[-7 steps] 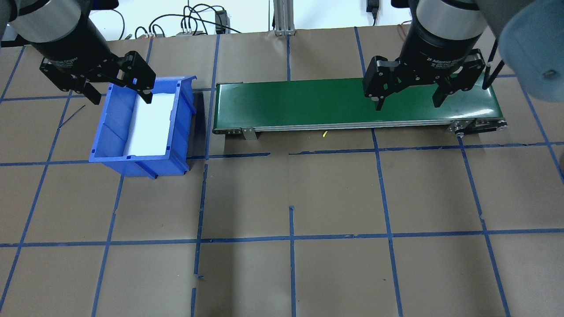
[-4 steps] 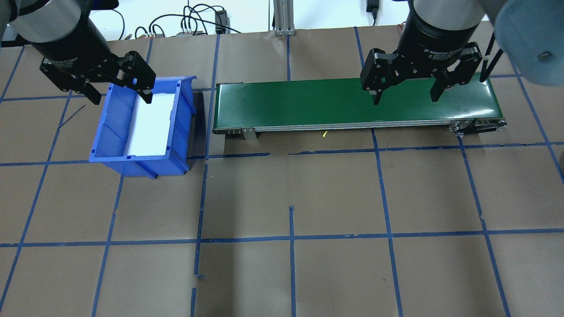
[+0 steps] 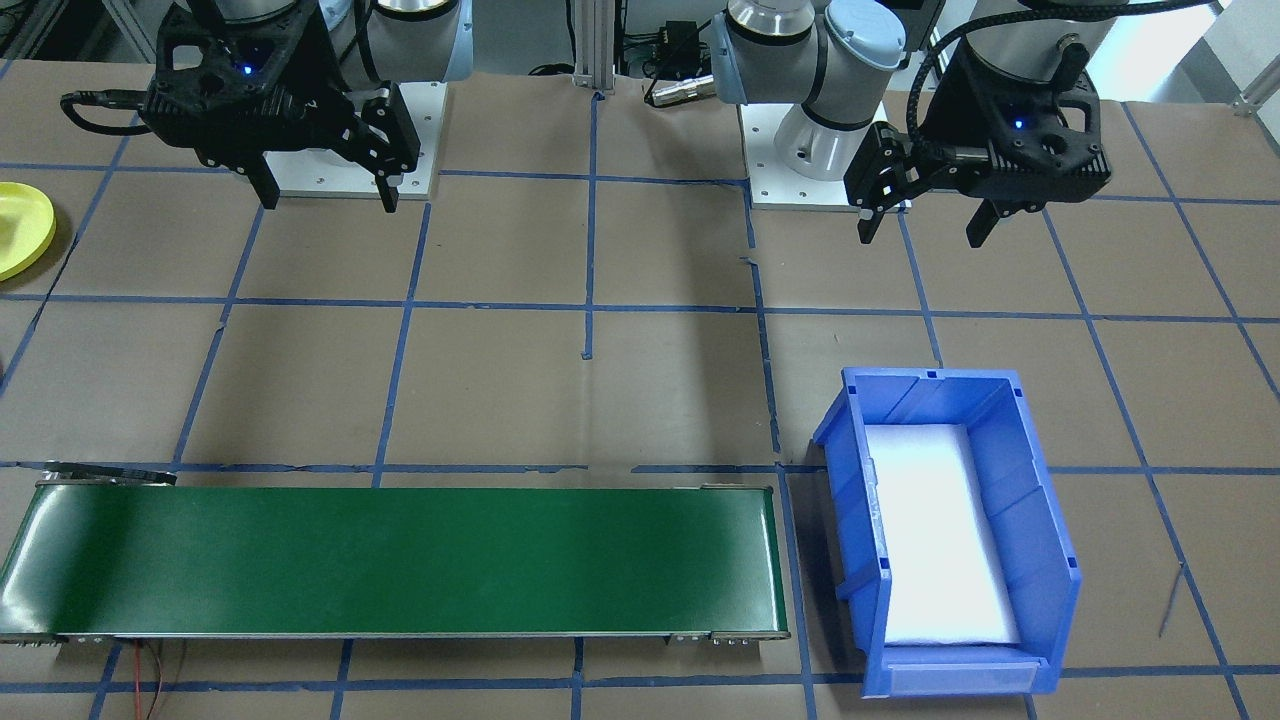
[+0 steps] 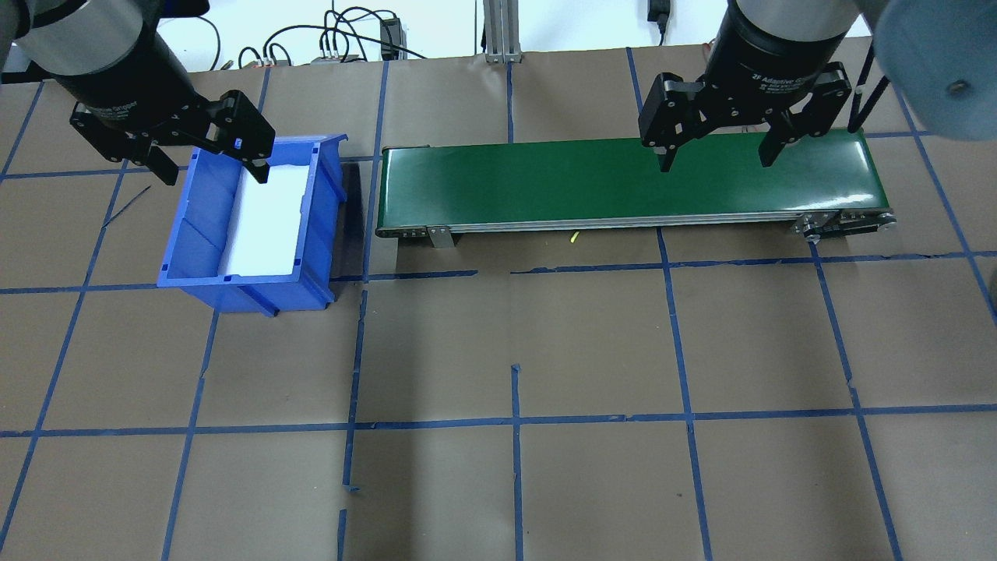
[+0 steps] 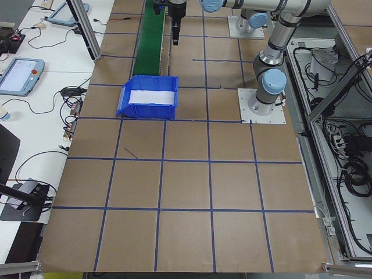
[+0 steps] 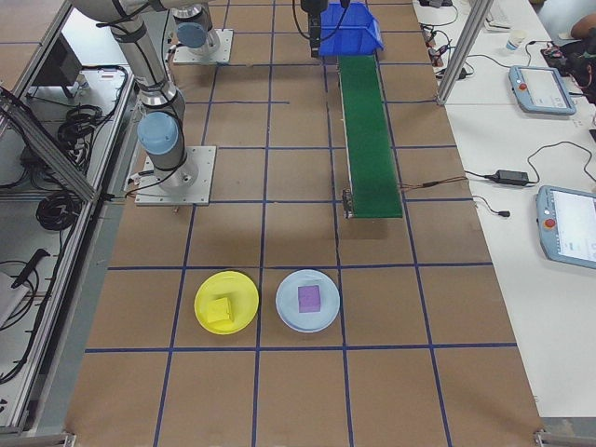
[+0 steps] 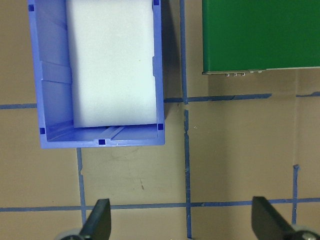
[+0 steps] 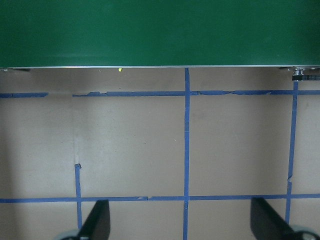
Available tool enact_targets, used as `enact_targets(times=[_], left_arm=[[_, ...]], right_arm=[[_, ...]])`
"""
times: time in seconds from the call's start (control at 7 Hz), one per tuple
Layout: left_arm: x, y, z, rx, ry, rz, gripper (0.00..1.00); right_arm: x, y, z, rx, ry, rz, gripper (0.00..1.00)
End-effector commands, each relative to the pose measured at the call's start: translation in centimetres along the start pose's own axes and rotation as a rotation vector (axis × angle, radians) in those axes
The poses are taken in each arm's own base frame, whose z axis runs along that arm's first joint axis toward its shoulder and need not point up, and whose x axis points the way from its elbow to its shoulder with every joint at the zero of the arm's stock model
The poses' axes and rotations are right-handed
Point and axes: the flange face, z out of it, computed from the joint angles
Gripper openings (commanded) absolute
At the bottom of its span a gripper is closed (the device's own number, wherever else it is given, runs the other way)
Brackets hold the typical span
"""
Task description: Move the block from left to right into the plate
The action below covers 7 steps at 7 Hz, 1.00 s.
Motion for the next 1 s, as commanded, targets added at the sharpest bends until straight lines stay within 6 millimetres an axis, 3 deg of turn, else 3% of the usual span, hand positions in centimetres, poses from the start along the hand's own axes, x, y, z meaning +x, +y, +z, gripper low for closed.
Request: enact_targets(times=[0.0, 0.14, 0.86], left_arm=[[0.3, 0.1, 0.1, -0.003, -0.001, 0.004, 1.0], [0.3, 0.1, 0.1, -0.003, -0.001, 0.005, 1.0], [0.2, 0.1, 0.1, -0.003, -0.001, 0.004, 1.0]], right_arm=[[0.4, -0.3, 1.3, -0.014, 0.006, 0.004, 1.0], [1.1, -0.3, 2.3, -0.039, 0.005, 0.02, 1.0], [1.2, -0.4, 2.3, -0.033, 0.005, 0.02, 1.0]])
